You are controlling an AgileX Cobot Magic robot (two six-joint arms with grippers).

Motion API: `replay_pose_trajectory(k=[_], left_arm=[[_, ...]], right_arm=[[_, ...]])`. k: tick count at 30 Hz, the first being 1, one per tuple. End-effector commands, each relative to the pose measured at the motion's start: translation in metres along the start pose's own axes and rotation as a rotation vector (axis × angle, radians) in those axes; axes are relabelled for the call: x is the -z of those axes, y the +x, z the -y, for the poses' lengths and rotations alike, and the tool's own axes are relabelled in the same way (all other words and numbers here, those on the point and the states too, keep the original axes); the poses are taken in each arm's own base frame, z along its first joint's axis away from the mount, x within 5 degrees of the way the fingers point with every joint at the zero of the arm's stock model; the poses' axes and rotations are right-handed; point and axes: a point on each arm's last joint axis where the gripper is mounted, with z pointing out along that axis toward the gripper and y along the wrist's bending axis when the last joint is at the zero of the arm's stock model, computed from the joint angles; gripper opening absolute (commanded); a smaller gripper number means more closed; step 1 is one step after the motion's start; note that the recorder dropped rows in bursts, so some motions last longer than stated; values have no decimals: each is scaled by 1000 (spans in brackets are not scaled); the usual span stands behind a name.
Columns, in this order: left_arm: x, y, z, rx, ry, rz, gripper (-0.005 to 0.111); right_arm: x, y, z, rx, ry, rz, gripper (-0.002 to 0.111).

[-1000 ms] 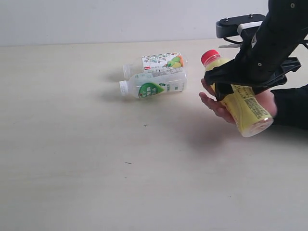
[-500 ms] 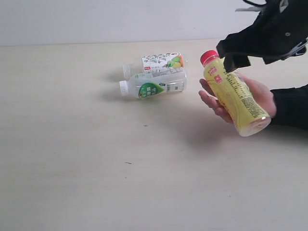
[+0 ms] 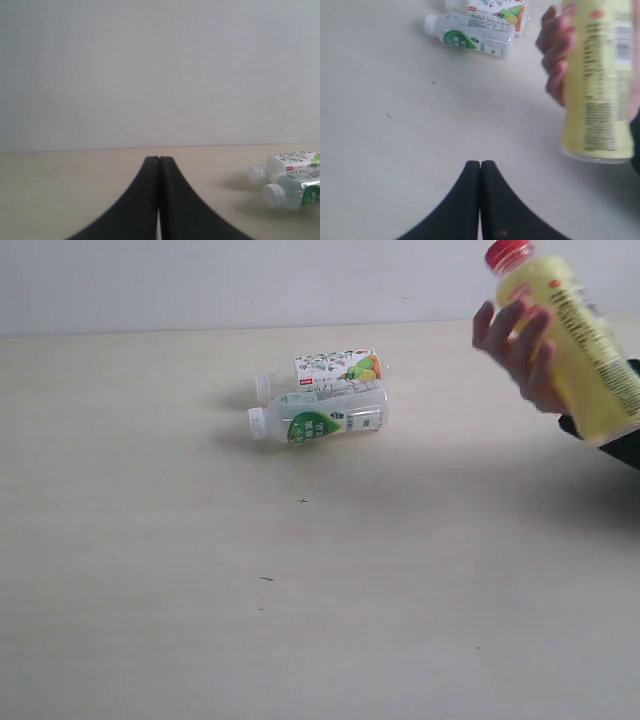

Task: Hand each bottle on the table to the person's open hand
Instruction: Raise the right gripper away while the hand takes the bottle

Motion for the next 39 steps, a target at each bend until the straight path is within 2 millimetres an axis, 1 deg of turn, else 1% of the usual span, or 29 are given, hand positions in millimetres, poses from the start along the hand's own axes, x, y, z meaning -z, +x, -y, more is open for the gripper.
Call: replay_pose_trajectory(k=[1,3,5,8,11,30,34,39], left_arm=[[0,0,0,5,-3,2,0],[0,0,0,5,-3,2,0],[0,0,0,5,-3,2,0],[0,0,0,5,-3,2,0],[0,0,0,5,-3,2,0],[0,0,0,5,-3,2,0],[0,0,0,5,-3,2,0],[0,0,0,5,-3,2,0]], right_arm=[[18,58,-8,66,-13,187,0],[11,88,-9,81,-19,268,0],[8,107,-9,98,-5,352,0],[19,120,-9,98,15,551,0],[26,132,-10,110,27,653,0],[27,134,-11,94,6,664,0],[30,133,-12,96,0,659,0],[32,130,-12,107,-14,702,0]])
